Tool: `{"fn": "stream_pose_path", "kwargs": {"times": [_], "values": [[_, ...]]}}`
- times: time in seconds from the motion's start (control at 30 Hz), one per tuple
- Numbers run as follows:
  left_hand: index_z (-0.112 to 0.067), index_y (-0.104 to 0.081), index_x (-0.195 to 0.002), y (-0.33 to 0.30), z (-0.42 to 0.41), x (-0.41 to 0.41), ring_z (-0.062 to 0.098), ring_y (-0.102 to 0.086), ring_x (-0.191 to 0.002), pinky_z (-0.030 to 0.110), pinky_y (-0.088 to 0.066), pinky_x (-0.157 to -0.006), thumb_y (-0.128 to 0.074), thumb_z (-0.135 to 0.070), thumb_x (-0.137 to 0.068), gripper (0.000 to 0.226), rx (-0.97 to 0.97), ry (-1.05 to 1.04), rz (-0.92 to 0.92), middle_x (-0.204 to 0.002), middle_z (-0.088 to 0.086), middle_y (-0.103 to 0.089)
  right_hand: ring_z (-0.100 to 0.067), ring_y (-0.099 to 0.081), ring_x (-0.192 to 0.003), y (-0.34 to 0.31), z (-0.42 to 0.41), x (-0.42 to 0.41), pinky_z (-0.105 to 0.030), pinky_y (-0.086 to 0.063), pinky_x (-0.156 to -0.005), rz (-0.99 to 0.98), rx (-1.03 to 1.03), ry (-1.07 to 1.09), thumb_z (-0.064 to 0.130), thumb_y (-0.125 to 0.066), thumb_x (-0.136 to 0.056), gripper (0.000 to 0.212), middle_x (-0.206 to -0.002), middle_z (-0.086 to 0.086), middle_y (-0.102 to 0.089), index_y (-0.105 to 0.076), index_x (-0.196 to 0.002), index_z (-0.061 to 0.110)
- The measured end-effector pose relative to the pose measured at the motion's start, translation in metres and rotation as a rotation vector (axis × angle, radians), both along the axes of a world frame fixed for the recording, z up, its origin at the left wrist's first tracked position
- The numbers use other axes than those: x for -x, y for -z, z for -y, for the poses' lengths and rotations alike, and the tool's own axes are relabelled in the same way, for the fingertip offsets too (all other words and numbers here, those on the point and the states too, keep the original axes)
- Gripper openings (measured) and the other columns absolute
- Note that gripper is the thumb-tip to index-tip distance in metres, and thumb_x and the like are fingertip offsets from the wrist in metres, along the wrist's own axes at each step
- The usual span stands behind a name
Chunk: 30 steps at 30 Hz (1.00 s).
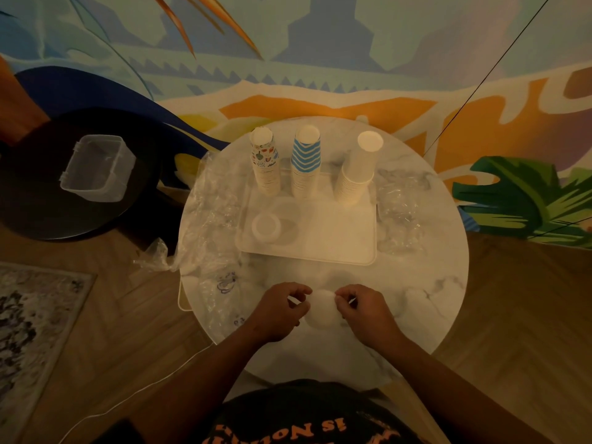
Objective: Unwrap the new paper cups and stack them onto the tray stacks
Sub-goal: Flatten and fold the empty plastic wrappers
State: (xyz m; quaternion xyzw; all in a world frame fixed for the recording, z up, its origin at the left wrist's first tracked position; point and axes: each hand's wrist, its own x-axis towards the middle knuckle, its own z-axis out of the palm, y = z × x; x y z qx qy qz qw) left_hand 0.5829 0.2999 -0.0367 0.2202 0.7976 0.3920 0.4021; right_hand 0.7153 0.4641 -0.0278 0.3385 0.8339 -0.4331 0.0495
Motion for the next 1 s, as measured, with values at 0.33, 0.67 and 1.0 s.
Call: {"fn": "stream_pose_path", "kwargs": {"times": [0.33,0.67,1.0], "values": [[-0.020,-0.070,-0.117,-0.006,-0.001,0.003,0.015,-0.070,-0.073,0.020,-0.057,-0.062,-0.071,-0.017,-0.092,0.025,-0.011,0.009,-0.019,-0.108,-0.002,-0.068,0.001,-0.064,-0.076,-0.004,0.001,0.001,-0.012,-0.051,-0.068,-0.010,0.018,0.037,0.022,-0.067,-0.096,0.009,-0.086,0.020,-0.068,-0.075,-0.096,0.027],[-0.026,-0.072,-0.108,-0.017,-0.003,0.003,0.004,-0.067,-0.081,0.013,-0.052,-0.071,-0.074,-0.016,-0.089,0.021,-0.104,-0.028,-0.044,-0.097,-0.008,-0.070,0.005,-0.062,-0.085,-0.014,0.003,0.002,-0.002,-0.044,-0.071,-0.082,0.000,0.101,0.022,-0.065,-0.098,0.012,-0.092,0.014,-0.068,-0.075,-0.105,0.022],[-0.022,-0.070,-0.110,-0.040,-0.015,0.011,0.018,-0.073,-0.080,0.029,-0.061,-0.066,-0.073,-0.010,-0.091,0.022,-0.197,-0.237,0.174,-0.111,-0.006,-0.070,-0.001,-0.066,-0.085,-0.029,-0.001,0.020,-0.012,-0.051,-0.074,-0.240,0.172,0.238,0.020,-0.068,-0.096,0.012,-0.103,0.015,-0.071,-0.073,-0.107,0.024]]}}
